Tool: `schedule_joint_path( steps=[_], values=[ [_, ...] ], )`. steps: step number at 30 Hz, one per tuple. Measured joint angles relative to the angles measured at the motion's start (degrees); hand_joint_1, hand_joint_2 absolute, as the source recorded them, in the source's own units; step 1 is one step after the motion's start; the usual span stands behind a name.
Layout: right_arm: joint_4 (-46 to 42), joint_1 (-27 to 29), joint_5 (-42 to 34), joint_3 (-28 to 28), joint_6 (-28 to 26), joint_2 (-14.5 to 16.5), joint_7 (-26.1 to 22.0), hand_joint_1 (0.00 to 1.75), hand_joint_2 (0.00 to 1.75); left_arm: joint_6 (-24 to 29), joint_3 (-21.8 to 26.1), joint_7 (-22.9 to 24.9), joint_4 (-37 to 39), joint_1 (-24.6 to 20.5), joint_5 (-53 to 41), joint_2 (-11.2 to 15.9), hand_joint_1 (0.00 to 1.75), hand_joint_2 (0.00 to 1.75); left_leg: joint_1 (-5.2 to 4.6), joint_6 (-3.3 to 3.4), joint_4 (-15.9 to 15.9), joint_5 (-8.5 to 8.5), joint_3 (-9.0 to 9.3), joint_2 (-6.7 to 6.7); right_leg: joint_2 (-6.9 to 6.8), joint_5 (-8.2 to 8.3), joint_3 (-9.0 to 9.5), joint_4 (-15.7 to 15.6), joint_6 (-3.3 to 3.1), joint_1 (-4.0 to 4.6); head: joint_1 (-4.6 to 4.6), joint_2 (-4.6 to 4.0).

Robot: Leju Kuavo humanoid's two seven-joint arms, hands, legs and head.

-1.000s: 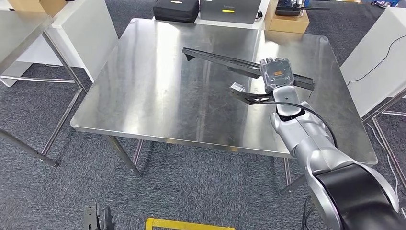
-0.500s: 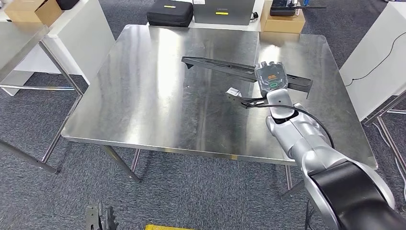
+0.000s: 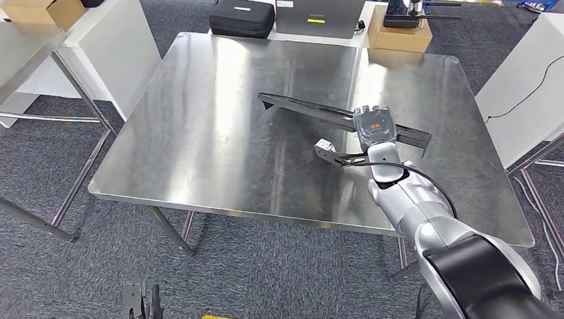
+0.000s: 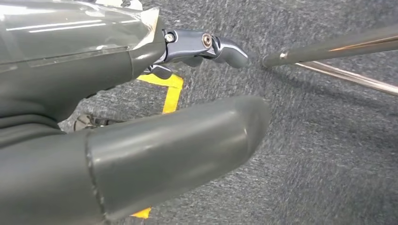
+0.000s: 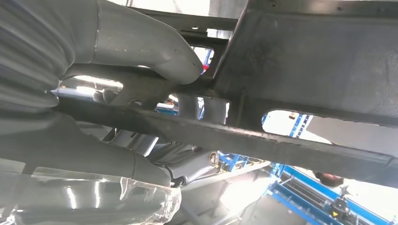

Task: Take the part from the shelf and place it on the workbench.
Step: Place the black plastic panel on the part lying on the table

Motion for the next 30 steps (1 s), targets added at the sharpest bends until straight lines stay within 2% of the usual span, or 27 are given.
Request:
schedule_joint_path(
  steps=[2, 6, 9, 13, 19, 30],
  values=[
    [0.21, 0.01, 0.01, -0.02, 0.26, -0.10, 0.10, 1.75, 1.75, 0.27, -0.33, 0.25, 0.11, 0.00, -0.20, -0.08, 0.00, 0.00, -0.13, 0.23, 0.00, -0.06, 0.00, -0.01, -0.02, 0.02, 0.04, -0.10, 0.05, -0.11, 0.00, 0.00],
    [0.49, 0.18, 0.01, -0.02, 0.78, -0.36, 0.23, 0.00, 0.00, 1.20, -1.03, -0.66, 0.22, 0.00, -1.16, -0.10, 0.00, 1.75, -0.26, 0.47, 0.03, -0.07, 0.00, 0.00, -0.01, 0.12, 0.04, -0.16, 0.23, -0.22, -0.01, -0.01],
    [0.64, 0.30, 0.00, -0.02, 0.95, -0.57, 0.30, 0.00, 0.00, 0.99, -1.33, -1.64, 0.26, 0.00, -1.38, -0.12, 0.00, 1.75, -0.25, 0.50, 0.04, -0.05, 0.00, 0.02, -0.01, 0.16, 0.03, -0.17, 0.29, -0.21, -0.01, -0.01],
    [0.85, 0.35, 0.02, -0.02, 1.08, -0.76, 0.90, 0.00, 0.00, 0.17, -1.36, -1.60, 0.40, 0.02, -0.91, -0.12, 0.00, 0.00, -0.20, 0.51, 0.04, -0.05, 0.02, 0.05, 0.00, 0.17, 0.02, -0.14, 0.31, -0.16, -0.02, -0.01],
    [1.00, 0.35, 0.02, -0.02, 1.44, -0.80, 1.82, 0.00, 0.00, 0.24, -2.05, 3.57, 0.65, 0.00, -1.25, -0.10, 0.00, 0.00, -0.09, 0.50, 0.03, -0.05, 0.04, 0.11, 0.00, 0.17, 0.01, -0.11, 0.31, 0.02, -0.03, -0.01],
    [1.02, 0.37, 0.01, -0.65, 1.17, -0.07, 1.44, 0.00, 0.00, -0.77, -2.13, 4.20, 0.77, 0.03, -0.47, 0.07, 0.00, 0.00, -0.02, 0.49, 0.00, -0.05, 0.04, 0.12, 0.01, 0.16, 0.01, -0.10, 0.30, 0.11, -0.03, 0.00]
  ],
)
